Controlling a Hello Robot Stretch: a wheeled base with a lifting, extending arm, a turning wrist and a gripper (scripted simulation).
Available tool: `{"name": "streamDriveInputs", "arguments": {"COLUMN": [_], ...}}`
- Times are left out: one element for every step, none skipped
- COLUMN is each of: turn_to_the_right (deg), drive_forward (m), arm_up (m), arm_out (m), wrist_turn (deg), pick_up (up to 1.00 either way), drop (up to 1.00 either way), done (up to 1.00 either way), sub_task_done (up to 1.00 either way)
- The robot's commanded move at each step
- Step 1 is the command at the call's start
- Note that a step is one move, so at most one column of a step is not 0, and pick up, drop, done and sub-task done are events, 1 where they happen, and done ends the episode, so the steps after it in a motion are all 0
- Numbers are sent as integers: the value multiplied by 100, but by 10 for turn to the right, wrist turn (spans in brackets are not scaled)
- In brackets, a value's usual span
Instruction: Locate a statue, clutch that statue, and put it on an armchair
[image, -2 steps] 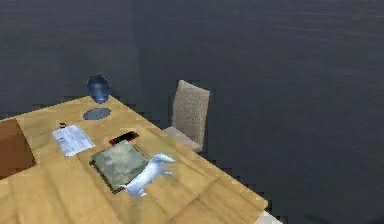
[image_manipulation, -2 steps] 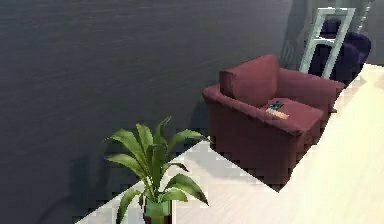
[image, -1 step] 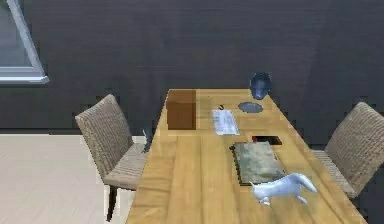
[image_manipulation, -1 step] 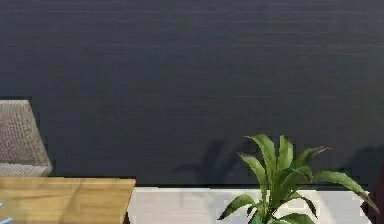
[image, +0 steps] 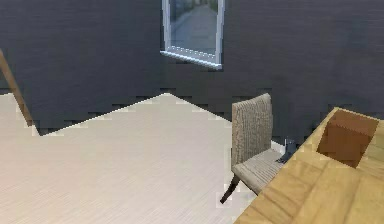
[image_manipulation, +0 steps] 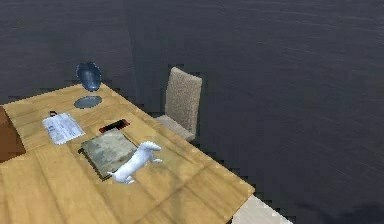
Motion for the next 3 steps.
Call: {"name": "streamDriveInputs", "arguments": {"turn_to_the_right": [-150,0,0], "drive_forward": [0,0,0], "arm_up": [0,50,28], "arm_out": [0,0,0], "wrist_turn": [0,0,0], "pick_up": [0,0,0], "drop": [0,0,0], "done": [0,0,0], "sub_task_done": [0,0,0]}}
